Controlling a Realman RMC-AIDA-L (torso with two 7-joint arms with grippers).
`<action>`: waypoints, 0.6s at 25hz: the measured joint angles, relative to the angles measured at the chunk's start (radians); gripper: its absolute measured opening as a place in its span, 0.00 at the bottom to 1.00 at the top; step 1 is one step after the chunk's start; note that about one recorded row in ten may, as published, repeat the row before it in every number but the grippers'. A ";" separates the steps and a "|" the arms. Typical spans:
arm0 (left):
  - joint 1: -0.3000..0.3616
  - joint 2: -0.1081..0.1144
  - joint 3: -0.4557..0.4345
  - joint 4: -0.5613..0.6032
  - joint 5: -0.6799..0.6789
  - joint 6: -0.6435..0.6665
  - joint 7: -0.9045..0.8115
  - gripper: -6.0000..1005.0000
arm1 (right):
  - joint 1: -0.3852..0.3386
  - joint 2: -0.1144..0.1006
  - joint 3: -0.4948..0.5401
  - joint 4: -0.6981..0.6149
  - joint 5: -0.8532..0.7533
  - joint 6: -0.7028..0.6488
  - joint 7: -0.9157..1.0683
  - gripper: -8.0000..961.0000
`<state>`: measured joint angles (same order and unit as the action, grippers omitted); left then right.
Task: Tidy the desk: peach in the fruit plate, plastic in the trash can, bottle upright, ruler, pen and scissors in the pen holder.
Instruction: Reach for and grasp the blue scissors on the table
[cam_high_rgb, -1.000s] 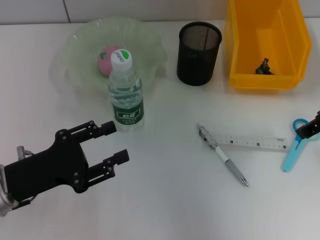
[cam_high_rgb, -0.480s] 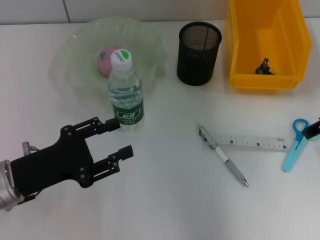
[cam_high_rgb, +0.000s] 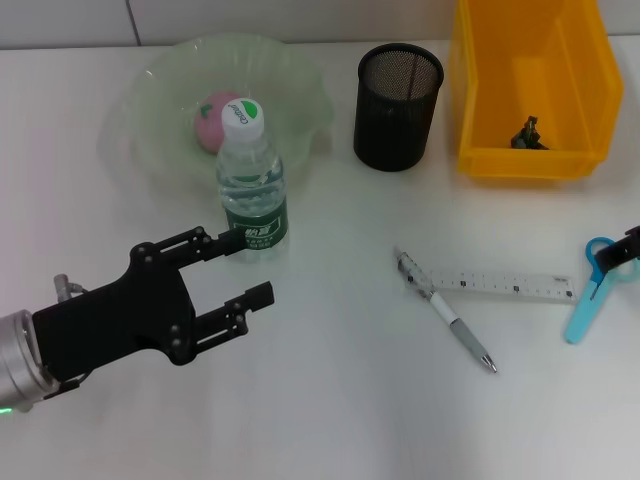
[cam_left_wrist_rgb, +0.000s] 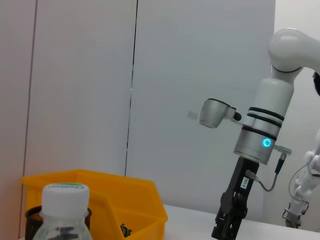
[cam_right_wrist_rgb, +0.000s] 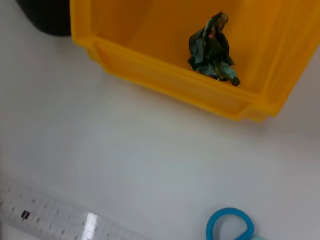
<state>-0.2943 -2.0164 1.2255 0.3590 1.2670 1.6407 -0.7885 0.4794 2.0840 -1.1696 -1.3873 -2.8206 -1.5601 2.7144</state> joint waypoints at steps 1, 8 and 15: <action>0.000 0.000 0.000 0.000 0.000 0.000 0.000 0.63 | 0.000 0.000 0.000 0.000 0.000 0.000 0.000 0.78; -0.008 -0.002 0.006 -0.002 0.000 -0.013 0.001 0.63 | 0.020 0.000 -0.001 0.069 0.001 0.039 0.001 0.78; -0.008 -0.003 0.008 -0.004 0.000 -0.015 0.002 0.63 | 0.023 -0.001 -0.009 0.088 0.001 0.063 -0.005 0.78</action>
<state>-0.3022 -2.0194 1.2333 0.3549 1.2670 1.6258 -0.7869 0.5026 2.0832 -1.1791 -1.2996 -2.8194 -1.4970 2.7097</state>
